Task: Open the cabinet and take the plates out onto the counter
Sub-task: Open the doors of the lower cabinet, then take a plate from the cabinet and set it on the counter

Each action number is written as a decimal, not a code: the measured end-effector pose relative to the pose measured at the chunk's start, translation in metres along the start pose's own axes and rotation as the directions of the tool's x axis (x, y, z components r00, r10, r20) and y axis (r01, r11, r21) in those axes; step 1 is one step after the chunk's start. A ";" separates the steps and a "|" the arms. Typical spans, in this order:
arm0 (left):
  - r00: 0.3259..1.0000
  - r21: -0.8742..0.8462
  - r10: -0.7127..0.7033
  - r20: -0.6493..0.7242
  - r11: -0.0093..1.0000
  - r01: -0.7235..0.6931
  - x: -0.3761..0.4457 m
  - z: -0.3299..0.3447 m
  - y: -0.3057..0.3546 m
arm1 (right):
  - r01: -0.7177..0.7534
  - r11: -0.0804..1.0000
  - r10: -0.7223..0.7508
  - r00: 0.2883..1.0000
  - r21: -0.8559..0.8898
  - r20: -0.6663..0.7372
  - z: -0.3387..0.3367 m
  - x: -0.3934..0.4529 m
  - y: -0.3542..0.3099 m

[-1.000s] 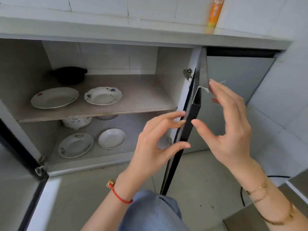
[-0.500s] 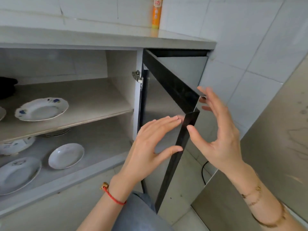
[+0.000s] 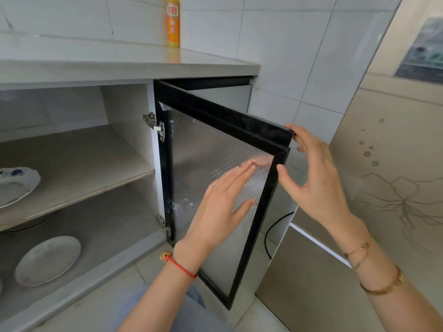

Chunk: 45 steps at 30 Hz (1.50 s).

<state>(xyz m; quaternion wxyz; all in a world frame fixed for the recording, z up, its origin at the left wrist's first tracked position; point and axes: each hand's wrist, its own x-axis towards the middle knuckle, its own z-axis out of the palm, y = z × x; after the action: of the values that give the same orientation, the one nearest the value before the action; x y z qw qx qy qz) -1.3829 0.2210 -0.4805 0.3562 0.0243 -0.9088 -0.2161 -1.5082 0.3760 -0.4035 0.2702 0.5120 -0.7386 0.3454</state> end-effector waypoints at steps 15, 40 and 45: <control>0.990 0.044 -0.086 -0.110 0.995 0.092 -0.024 -0.068 -0.020 | 0.264 0.942 -0.287 0.953 -0.206 -0.095 -0.007 0.015 -0.056; 0.509 0.337 -0.371 -0.777 0.438 0.834 -0.273 -0.289 -0.052 | 0.148 0.650 -0.503 0.819 0.745 0.275 0.253 0.033 -0.265; 0.372 0.249 -0.396 -0.840 0.328 0.911 -0.305 -0.310 -0.081 | 0.125 0.601 -0.577 0.752 0.790 0.320 0.311 0.041 -0.307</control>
<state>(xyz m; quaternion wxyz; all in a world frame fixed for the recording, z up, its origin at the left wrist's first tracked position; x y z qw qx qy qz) -0.9604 0.0912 -0.5054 0.4709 0.6277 -0.6190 0.0315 -1.2468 0.0350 -0.4920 -0.1127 0.7926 -0.4605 0.3833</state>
